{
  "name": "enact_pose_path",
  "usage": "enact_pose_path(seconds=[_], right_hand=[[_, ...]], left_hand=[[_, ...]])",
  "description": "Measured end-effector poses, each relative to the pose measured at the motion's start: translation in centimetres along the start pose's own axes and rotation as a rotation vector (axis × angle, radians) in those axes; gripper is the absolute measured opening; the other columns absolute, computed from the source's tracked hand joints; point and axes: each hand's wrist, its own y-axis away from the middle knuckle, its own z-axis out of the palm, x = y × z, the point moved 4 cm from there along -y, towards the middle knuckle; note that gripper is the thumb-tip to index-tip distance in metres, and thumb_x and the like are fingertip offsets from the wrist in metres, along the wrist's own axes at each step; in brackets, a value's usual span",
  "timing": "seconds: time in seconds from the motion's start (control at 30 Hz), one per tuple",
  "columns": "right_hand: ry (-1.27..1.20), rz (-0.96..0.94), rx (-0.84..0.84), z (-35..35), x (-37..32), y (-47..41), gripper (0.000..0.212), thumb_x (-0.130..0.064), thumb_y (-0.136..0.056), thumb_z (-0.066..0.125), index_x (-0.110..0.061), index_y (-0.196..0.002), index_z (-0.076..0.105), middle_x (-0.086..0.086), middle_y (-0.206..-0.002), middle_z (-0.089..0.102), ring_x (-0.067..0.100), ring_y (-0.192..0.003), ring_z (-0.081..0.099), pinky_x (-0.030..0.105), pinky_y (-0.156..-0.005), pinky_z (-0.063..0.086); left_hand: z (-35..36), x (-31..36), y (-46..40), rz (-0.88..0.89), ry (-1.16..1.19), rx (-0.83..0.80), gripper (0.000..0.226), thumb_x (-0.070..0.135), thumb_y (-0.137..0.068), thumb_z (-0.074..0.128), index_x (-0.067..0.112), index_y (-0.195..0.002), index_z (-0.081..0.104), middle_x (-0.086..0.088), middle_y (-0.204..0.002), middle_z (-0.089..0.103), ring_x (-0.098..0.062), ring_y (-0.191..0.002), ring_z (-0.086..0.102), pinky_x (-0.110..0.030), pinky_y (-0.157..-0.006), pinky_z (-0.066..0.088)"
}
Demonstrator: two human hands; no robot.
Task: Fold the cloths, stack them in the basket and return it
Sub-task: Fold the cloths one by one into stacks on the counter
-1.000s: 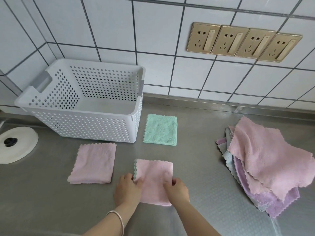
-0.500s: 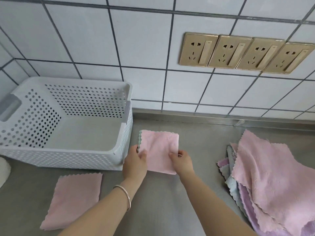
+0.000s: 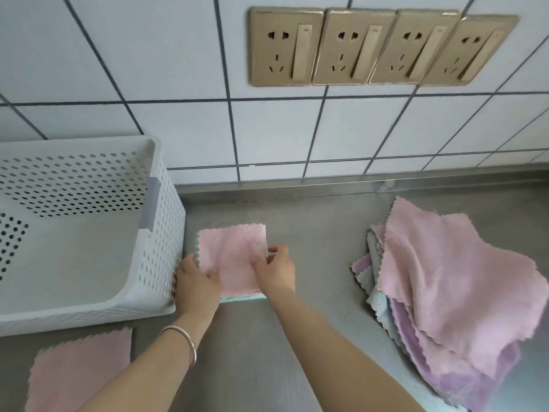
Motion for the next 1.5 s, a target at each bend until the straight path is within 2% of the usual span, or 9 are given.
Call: enact_pose_path(seconds=[0.2,0.33,0.7,0.83,0.97,1.1,1.2,1.37,1.5], right_hand=[[0.128,-0.276,0.339,-9.7,5.1,2.5,0.031,-0.01,-0.08,0.058,-0.009,-0.111,0.056,0.006,-0.107,0.056,0.024,-0.1,0.053,0.031,-0.084,0.042],[0.289,-0.272,0.611,-17.6,10.9,4.1,0.03,-0.021,-0.077,0.043,-0.003,-0.092,0.062,0.011,-0.093,0.061,0.034,-0.091,0.055,0.036,-0.076,0.043],[0.643,-0.417,0.477,-22.8,12.5,1.4,0.019,-0.009,-0.052,0.082,-0.019,-0.06,0.067,-0.004,-0.06,0.061,0.019,-0.06,0.063,0.019,-0.038,0.038],[0.699,-0.522,0.465,-23.2,12.6,1.0,0.014,-0.018,-0.057,0.078,-0.02,-0.057,0.065,-0.006,-0.06,0.059,0.014,-0.059,0.062,0.018,-0.036,0.037],[0.768,-0.6,0.429,-22.9,13.3,0.6,0.016,-0.023,-0.052,0.079,-0.022,-0.061,0.066,-0.007,-0.061,0.058,0.014,-0.062,0.06,0.02,-0.042,0.043],[0.709,-0.584,0.462,-23.5,13.5,0.0,0.009,-0.019,-0.061,0.07,-0.023,-0.056,0.064,-0.008,-0.059,0.057,0.013,-0.061,0.061,0.019,-0.038,0.038],[0.607,-0.567,0.517,-24.1,13.3,0.1,0.02,-0.024,-0.074,0.048,-0.018,-0.058,0.058,-0.006,-0.059,0.057,0.014,-0.058,0.06,0.02,-0.035,0.036],[0.637,-0.6,0.56,-26.1,12.4,1.0,0.027,-0.034,-0.078,0.045,-0.016,-0.063,0.058,-0.005,-0.053,0.056,0.015,-0.046,0.051,0.019,-0.032,0.029],[0.694,-0.576,0.628,-30.2,10.6,2.9,0.017,-0.008,-0.065,0.042,-0.014,-0.057,0.056,-0.001,-0.043,0.052,0.019,-0.028,0.038,0.016,-0.034,0.011]], left_hand=[[1.1,4.8,5.3,0.443,-0.191,0.104,0.071,0.009,-0.074,0.065,0.004,-0.138,0.034,-0.024,-0.143,0.031,-0.037,-0.133,0.025,-0.05,-0.11,0.025],[5.2,9.6,9.8,0.784,-0.249,0.027,0.064,0.012,-0.066,0.074,0.005,-0.125,0.052,-0.021,-0.131,0.048,-0.036,-0.123,0.041,-0.047,-0.104,0.037],[13.2,17.1,16.7,1.12,-0.32,-0.249,0.037,0.015,-0.063,0.072,0.019,-0.099,0.066,0.003,-0.096,0.067,-0.026,-0.09,0.064,-0.032,-0.074,0.054],[15.3,19.3,17.4,1.268,-0.463,-0.284,0.032,0.017,-0.066,0.06,0.02,-0.097,0.068,0.004,-0.101,0.067,-0.025,-0.099,0.061,-0.039,-0.084,0.052],[17.6,19.6,17.5,1.231,-0.76,-0.445,0.032,0.019,-0.078,0.053,0.019,-0.108,0.063,0.004,-0.117,0.058,-0.021,-0.117,0.045,-0.045,-0.107,0.028],[18.3,19.6,17.3,1.275,-0.784,-0.324,0.007,0.029,-0.061,0.06,0.028,-0.065,0.066,0.013,-0.074,0.063,-0.013,-0.077,0.063,-0.033,-0.073,0.05],[18.5,19.7,17.0,1.287,-0.726,-0.26,0.023,0.031,-0.066,0.045,0.029,-0.057,0.066,0.015,-0.063,0.064,-0.012,-0.066,0.063,-0.033,-0.066,0.053],[16.0,22.2,17.1,1.241,-0.45,-0.225,0.021,0.016,-0.081,0.048,0.021,-0.076,0.068,0.003,-0.075,0.071,-0.021,-0.081,0.066,-0.042,-0.092,0.047],[11.1,23.9,16.7,1.114,-0.267,-0.271,0.03,0.026,-0.093,0.038,0.02,-0.101,0.067,-0.009,-0.085,0.071,-0.03,-0.079,0.064,-0.032,-0.069,0.048]])
